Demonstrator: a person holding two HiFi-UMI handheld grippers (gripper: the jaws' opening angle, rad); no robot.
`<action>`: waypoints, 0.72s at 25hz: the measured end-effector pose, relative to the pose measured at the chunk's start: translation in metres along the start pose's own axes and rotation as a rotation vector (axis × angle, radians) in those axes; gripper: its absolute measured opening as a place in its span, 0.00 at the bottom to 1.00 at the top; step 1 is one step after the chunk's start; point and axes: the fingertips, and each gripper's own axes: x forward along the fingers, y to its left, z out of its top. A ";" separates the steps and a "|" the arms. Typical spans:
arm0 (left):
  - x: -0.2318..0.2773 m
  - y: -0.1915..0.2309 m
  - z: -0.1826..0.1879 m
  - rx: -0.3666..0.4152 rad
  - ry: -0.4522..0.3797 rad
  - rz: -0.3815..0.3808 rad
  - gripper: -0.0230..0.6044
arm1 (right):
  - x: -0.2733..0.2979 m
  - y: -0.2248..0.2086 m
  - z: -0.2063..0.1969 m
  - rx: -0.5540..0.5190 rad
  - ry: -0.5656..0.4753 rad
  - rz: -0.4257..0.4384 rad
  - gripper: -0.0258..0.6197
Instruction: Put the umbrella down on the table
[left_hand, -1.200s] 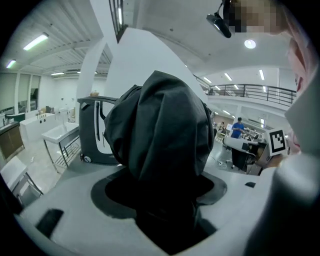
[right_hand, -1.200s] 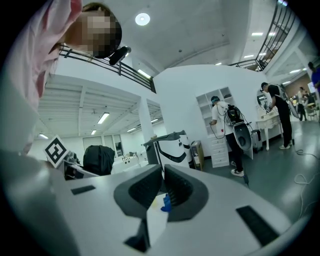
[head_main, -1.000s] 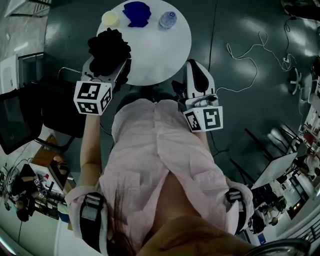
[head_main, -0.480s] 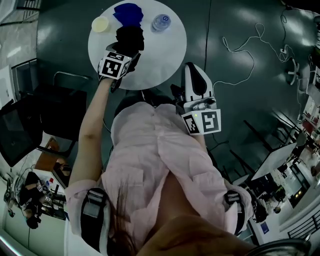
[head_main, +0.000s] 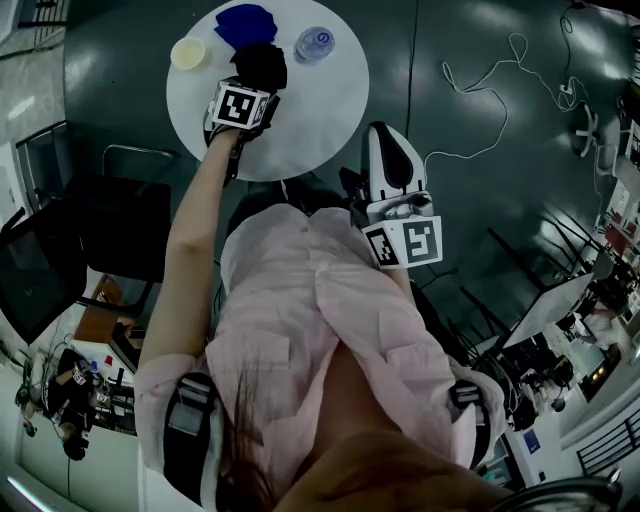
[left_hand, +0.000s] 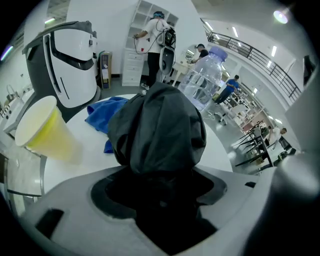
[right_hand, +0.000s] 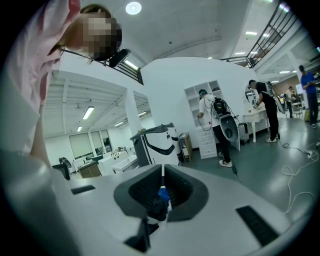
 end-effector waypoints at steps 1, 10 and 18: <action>0.003 0.000 0.001 -0.001 0.005 0.001 0.55 | 0.001 0.000 -0.001 0.001 0.004 0.001 0.09; 0.016 0.000 0.004 -0.016 0.015 0.011 0.55 | 0.003 0.000 0.000 0.007 0.021 0.006 0.09; 0.007 -0.007 0.005 0.000 -0.020 -0.034 0.59 | 0.002 0.008 -0.001 0.004 0.016 0.031 0.09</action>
